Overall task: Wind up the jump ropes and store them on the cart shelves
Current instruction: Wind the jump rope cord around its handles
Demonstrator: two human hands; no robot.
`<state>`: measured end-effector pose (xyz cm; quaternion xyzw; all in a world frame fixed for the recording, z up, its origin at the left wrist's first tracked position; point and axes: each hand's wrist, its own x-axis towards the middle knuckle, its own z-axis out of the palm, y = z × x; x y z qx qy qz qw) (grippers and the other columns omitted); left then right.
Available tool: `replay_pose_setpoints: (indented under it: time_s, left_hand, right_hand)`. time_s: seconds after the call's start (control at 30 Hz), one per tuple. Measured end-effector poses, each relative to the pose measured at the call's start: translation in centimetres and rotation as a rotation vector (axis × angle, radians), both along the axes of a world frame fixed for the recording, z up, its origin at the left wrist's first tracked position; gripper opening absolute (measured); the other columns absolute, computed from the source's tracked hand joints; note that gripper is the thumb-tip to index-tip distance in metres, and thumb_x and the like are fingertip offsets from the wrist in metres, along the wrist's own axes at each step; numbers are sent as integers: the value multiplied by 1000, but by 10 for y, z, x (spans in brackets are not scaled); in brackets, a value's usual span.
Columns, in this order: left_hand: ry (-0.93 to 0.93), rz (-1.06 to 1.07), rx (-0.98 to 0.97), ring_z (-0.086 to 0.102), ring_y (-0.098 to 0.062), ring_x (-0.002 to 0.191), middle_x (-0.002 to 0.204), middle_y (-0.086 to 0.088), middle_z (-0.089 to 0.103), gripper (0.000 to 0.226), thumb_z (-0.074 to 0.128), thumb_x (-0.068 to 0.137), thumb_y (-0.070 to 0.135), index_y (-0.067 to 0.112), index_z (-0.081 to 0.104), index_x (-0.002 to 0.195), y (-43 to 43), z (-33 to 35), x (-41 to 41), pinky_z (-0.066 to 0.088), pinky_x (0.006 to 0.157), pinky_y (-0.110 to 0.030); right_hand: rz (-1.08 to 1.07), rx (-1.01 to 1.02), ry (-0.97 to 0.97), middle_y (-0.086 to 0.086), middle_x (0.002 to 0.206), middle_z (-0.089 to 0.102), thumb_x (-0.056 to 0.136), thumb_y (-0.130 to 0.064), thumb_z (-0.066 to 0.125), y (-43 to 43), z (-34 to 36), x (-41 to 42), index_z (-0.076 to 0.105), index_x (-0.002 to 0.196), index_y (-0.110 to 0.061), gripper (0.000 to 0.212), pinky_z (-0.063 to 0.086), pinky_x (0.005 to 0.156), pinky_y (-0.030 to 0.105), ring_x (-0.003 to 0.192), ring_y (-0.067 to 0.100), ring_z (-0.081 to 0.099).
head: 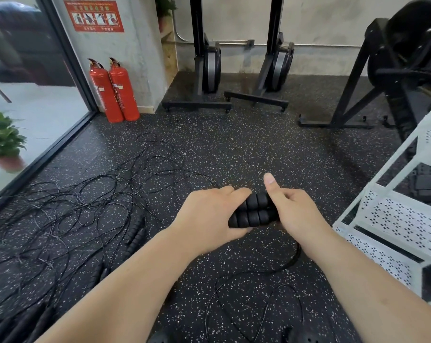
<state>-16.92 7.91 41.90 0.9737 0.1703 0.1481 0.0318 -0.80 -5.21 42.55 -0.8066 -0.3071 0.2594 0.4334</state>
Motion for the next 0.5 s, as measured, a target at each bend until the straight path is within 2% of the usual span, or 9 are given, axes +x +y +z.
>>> replay_pose_setpoints:
  time_s: [0.07, 0.13, 0.2, 0.27, 0.37, 0.4, 0.43, 0.47, 0.5]
  left_hand:
    - [11, -23, -27, 64, -12, 89, 100, 14, 60, 54, 59, 89, 72, 42, 49, 132, 1, 1, -2, 53, 74, -35]
    - [22, -48, -48, 62, -10, 85, 95, 15, 59, 47, 60, 87, 73, 44, 49, 122, 3, 2, -3, 50, 71, -33]
    - [45, -80, -50, 63, -11, 84, 93, 15, 59, 45, 60, 86, 74, 44, 49, 119, 4, 2, -2, 49, 70, -32]
    - [75, -110, -49, 65, -11, 87, 97, 15, 61, 50, 58, 86, 75, 45, 50, 125, 4, 1, -3, 52, 73, -33]
    - [66, -149, -118, 65, -8, 90, 101, 17, 64, 53, 60, 86, 74, 45, 53, 130, 1, 4, -4, 55, 79, -34]
    - [26, -156, -180, 64, -5, 89, 100, 18, 65, 50, 65, 86, 72, 45, 55, 127, -2, 8, -4, 55, 81, -33]
    - [-22, -151, -242, 63, -4, 90, 99, 20, 66, 47, 70, 85, 68, 44, 57, 124, -3, 12, -4, 54, 82, -31]
    - [-63, -138, -281, 63, -4, 90, 99, 21, 67, 46, 73, 85, 66, 44, 58, 122, -4, 15, -3, 53, 82, -29]
    - [-87, -117, -294, 62, -4, 90, 99, 22, 67, 45, 74, 85, 65, 44, 58, 120, -4, 18, -2, 53, 82, -28]
  right_hand:
    - [13, -45, 9, -3, 65, 50, 82, -97, 41, -1, 2, 3, 61, 82, -1, 98, 39, 68, 37, 62, 16, 48]
    - [11, -66, 10, -6, 56, 39, 86, -90, 47, -1, 7, 1, 46, 67, -13, 79, 31, 62, 35, 52, 15, 38]
    - [10, -98, -37, -9, 51, 35, 90, -85, 48, -1, 10, -1, 36, 62, -20, 72, 30, 60, 34, 50, 15, 36]
    - [24, -119, -57, -8, 51, 35, 92, -83, 48, -2, 8, 2, 34, 61, -21, 71, 30, 61, 35, 51, 17, 36]
    - [30, -145, 20, -8, 49, 39, 95, -76, 56, -2, 3, 10, 40, 55, -22, 69, 30, 57, 33, 48, 16, 36]
    - [45, -165, 25, -9, 48, 45, 99, -66, 60, -3, 0, 13, 48, 52, -20, 67, 31, 56, 31, 49, 16, 39]
    - [79, -202, 15, -8, 48, 52, 104, -48, 62, -4, -3, 15, 57, 54, -19, 58, 33, 56, 30, 51, 17, 42]
    - [128, -232, 16, -6, 51, 58, 106, -27, 57, -5, -4, 13, 62, 59, -18, 48, 34, 55, 28, 53, 17, 45]
    - [178, -239, 37, -3, 54, 61, 104, -14, 49, -7, -5, 11, 65, 63, -19, 44, 35, 55, 27, 53, 16, 46]
